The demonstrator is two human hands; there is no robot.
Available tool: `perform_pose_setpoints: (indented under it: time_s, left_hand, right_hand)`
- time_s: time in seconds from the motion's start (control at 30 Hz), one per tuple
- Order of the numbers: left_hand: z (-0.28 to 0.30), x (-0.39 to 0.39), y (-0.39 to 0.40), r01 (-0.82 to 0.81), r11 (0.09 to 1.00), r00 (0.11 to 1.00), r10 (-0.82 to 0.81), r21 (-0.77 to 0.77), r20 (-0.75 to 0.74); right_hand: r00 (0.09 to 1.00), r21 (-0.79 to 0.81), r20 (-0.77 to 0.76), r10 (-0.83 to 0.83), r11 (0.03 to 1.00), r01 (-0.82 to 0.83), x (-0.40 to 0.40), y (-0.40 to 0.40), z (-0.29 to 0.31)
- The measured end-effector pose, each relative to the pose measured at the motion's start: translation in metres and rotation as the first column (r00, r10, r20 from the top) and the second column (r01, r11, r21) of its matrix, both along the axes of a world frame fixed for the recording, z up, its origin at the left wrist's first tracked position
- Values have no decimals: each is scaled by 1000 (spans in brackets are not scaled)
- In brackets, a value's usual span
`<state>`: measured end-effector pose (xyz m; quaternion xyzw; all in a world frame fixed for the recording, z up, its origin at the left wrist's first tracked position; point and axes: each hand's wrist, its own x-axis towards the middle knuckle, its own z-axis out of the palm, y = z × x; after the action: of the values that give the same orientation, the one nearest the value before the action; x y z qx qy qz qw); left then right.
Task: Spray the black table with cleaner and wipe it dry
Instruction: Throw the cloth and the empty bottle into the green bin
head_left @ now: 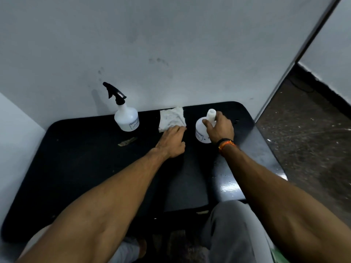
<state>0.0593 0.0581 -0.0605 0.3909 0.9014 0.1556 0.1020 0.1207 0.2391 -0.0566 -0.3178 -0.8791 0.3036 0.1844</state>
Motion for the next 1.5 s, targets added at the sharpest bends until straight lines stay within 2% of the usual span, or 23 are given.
perform_pose_setpoints:
  time_s: [0.23, 0.4, 0.7, 0.87, 1.07, 1.23, 1.4, 1.5]
  left_hand:
    - [22, 57, 44, 121, 987, 993, -119, -111, 22]
    - [30, 103, 84, 233, 964, 973, -230, -132, 38]
    - [30, 182, 155, 417, 895, 909, -410, -159, 78]
    - [24, 224, 186, 501, 858, 863, -485, -116, 143]
    - [2, 265, 204, 617, 780, 767, -568, -102, 297]
    - [-31, 283, 214, 654, 732, 746, -583, -189, 324]
    - [-47, 291, 222, 686, 699, 720, -613, -200, 325]
    - [-53, 291, 223, 684, 700, 722, -610, -204, 326]
  right_hand:
    - [994, -2, 52, -97, 995, 98, 103, 32, 10]
    - [972, -20, 19, -233, 972, 233, 177, 64, 18]
    - [875, -37, -40, -483, 875, 482, 295, 111, 13]
    - [821, -112, 75, -566, 813, 571, 341, 117, -20]
    - [803, -161, 263, -534, 797, 583, 366, 116, -65]
    - [766, -223, 351, -538, 747, 626, 375, 114, -95]
    - [752, -249, 402, -523, 728, 639, 381, 115, -121]
    - [721, -312, 441, -535, 662, 682, 381, 120, -125]
